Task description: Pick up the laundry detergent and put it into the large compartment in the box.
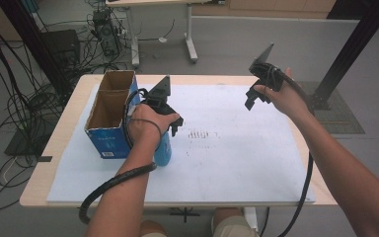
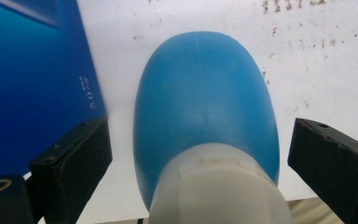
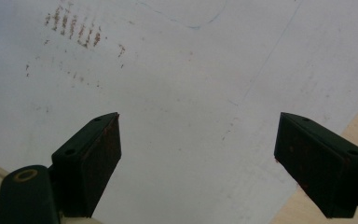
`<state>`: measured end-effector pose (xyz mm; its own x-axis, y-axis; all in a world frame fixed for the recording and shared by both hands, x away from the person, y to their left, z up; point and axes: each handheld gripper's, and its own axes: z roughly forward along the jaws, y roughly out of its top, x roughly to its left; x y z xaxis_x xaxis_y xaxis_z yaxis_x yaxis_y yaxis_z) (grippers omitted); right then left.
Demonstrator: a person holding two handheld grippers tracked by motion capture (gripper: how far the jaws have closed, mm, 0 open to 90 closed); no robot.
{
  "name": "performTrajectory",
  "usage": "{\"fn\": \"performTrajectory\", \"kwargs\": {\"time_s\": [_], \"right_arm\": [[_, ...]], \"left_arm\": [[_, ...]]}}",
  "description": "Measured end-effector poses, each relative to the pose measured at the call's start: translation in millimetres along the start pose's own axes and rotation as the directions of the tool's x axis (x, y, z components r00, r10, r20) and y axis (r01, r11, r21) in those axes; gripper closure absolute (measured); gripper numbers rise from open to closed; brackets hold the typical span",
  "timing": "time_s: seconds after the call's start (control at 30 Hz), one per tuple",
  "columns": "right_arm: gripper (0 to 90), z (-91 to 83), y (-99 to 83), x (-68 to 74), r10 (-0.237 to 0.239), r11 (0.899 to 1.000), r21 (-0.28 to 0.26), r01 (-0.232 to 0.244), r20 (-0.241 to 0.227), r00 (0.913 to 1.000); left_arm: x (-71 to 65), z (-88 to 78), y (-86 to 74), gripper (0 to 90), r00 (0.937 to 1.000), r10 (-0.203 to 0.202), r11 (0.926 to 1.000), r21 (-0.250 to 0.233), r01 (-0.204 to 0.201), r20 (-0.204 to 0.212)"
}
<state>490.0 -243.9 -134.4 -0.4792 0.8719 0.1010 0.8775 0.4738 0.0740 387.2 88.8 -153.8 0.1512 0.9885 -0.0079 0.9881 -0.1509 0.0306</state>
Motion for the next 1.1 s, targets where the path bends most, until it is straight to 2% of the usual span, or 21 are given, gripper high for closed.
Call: {"fn": "performTrajectory", "kwargs": {"time_s": [0.7,1.1], "right_arm": [[14.6,1.4,1.0,-0.4,0.004,1.0,0.002,-0.004,-0.003,1.0],[14.6,2.0,2.0,0.5,0.005,1.0,0.003,-0.005,-0.002,1.0]], "left_arm": [[2.0,1.1,-1.9,6.8,1.0,-0.004,1.0,-0.005,0.004,0.001],[2.4,1.1,-1.2,6.8,1.0,0.007,1.0,-0.002,-0.007,0.003]]}}
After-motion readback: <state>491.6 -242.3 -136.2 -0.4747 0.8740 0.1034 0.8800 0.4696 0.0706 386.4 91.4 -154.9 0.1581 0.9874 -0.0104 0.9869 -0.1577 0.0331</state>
